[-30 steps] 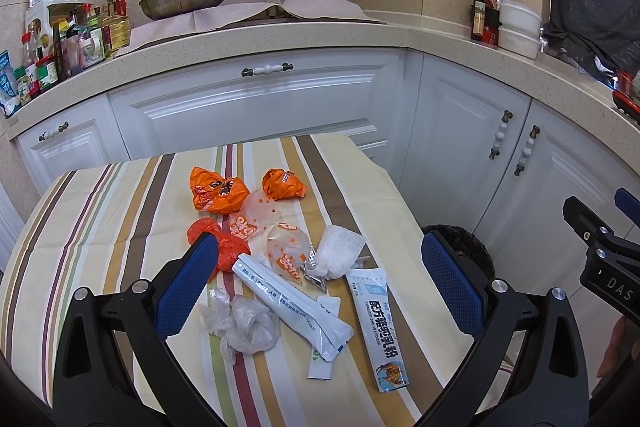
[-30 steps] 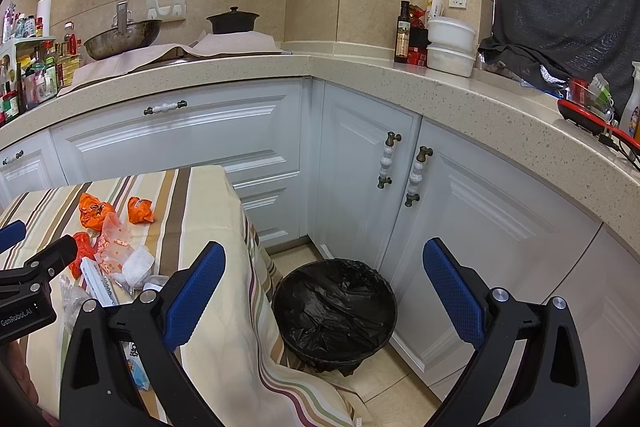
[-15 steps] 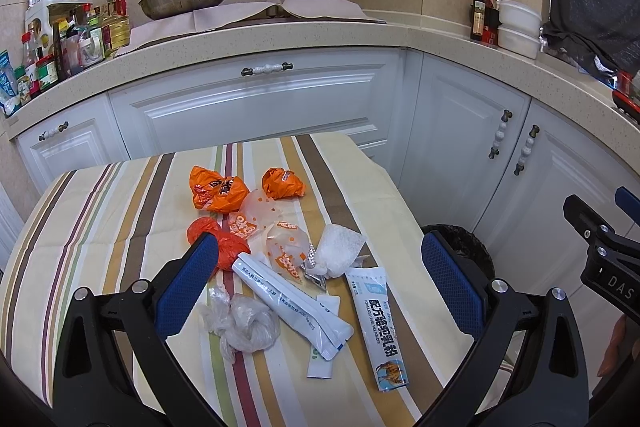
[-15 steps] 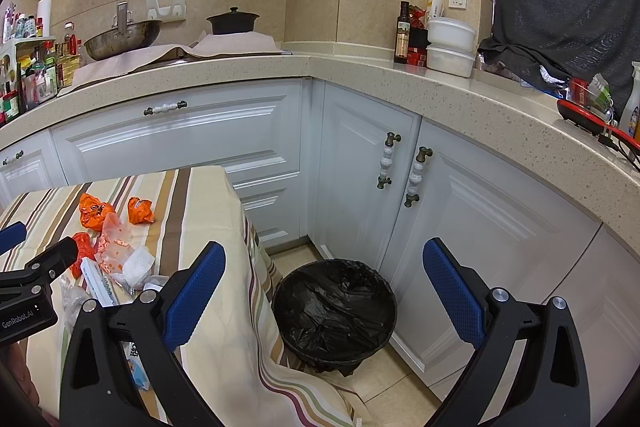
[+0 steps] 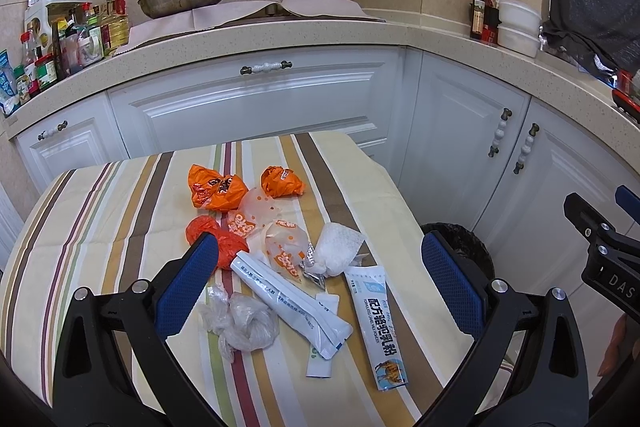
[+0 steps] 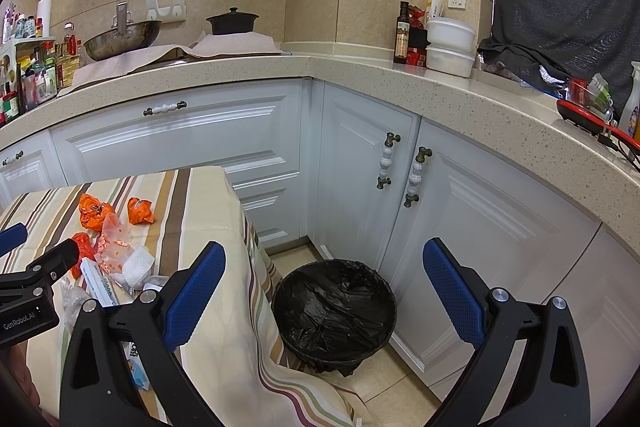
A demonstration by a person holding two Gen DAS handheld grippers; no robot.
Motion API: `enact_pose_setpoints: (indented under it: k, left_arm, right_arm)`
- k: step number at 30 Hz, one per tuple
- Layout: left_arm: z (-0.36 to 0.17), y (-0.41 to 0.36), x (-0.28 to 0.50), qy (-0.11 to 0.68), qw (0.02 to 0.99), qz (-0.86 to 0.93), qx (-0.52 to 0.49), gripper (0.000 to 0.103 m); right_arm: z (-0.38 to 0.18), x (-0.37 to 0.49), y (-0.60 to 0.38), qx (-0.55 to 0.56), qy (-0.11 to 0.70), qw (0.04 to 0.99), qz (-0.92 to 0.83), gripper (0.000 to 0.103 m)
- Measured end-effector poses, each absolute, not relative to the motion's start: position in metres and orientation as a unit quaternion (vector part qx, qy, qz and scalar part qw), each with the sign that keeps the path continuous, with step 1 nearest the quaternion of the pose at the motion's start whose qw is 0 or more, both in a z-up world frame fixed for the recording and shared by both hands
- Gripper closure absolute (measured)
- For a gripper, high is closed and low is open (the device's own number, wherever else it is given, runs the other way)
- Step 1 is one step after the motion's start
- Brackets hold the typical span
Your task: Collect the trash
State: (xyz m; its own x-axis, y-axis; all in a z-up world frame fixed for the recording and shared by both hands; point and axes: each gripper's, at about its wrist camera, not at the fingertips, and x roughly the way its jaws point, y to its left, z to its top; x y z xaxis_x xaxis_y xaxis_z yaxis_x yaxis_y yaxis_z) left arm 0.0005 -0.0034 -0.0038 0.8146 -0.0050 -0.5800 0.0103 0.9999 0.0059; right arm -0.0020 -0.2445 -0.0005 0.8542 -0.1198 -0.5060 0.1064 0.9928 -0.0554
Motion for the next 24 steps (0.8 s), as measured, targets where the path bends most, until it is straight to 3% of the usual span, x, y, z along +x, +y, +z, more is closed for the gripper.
enact_pose_setpoints:
  k: [24]
  left_arm:
    - [-0.02, 0.031, -0.007, 0.315, 0.949, 0.028, -0.001, 0.004]
  right_arm:
    - [-0.014, -0.005, -0.222, -0.014, 0.278, 0.96, -0.025, 0.007]
